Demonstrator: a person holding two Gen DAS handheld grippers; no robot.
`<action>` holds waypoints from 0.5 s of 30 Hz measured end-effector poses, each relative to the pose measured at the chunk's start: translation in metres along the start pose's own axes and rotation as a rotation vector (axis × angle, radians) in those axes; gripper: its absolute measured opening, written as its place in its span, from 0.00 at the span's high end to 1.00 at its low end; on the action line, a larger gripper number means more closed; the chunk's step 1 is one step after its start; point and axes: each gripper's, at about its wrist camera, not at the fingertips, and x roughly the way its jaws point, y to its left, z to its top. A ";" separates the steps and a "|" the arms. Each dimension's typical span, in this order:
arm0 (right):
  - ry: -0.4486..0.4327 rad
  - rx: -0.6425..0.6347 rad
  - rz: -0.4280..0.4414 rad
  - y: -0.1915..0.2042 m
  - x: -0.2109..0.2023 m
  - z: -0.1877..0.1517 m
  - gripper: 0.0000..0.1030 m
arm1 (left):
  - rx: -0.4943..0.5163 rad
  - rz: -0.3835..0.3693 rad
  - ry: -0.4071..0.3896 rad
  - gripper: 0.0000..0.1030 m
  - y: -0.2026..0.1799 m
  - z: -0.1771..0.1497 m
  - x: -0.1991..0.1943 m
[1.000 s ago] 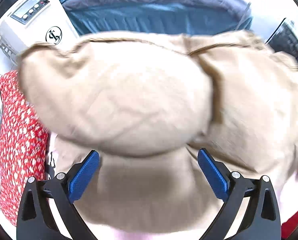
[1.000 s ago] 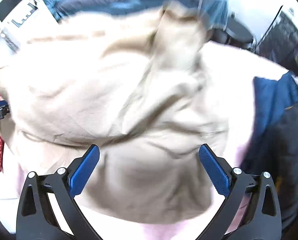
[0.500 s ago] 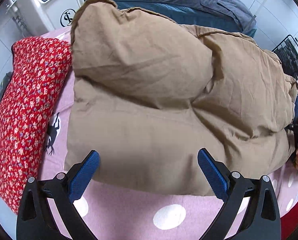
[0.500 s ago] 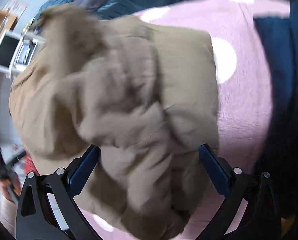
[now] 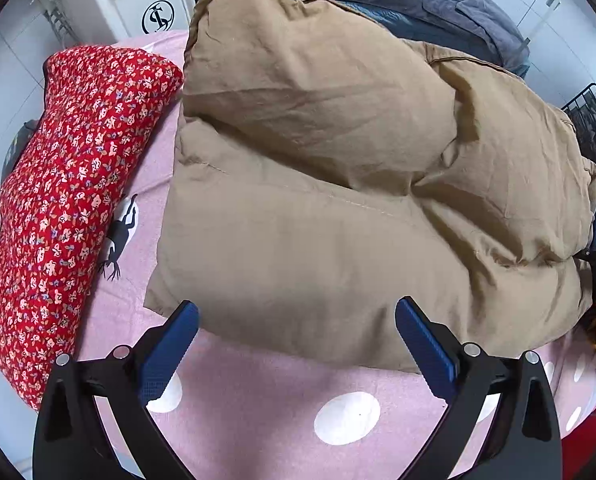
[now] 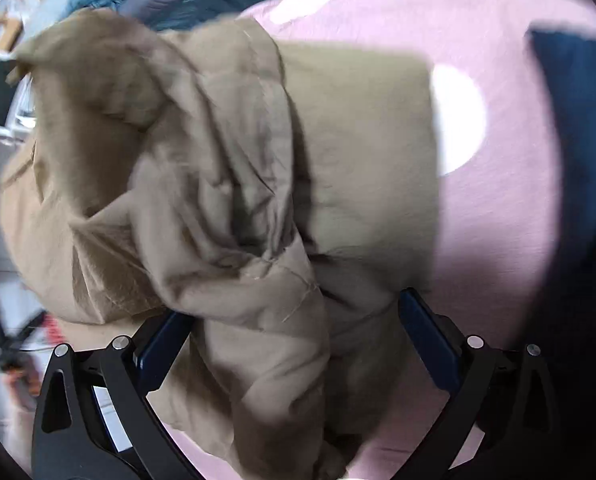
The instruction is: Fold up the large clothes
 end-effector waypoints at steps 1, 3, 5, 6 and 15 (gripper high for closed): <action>-0.006 0.034 -0.018 -0.001 -0.004 -0.003 0.04 | 0.003 0.002 -0.002 0.06 -0.001 0.000 -0.001; 0.032 0.128 0.004 -0.011 -0.001 -0.016 0.04 | 0.007 0.006 -0.001 0.06 -0.005 -0.001 -0.003; 0.029 0.172 0.036 -0.024 0.003 -0.024 0.04 | 0.003 -0.001 0.000 0.06 -0.007 -0.002 -0.004; 0.011 0.152 0.036 -0.027 0.005 -0.029 0.04 | 0.000 -0.006 0.004 0.06 -0.008 -0.003 -0.002; 0.042 0.134 0.089 -0.047 0.054 -0.004 0.04 | 0.020 -0.029 0.006 0.06 -0.015 -0.006 0.000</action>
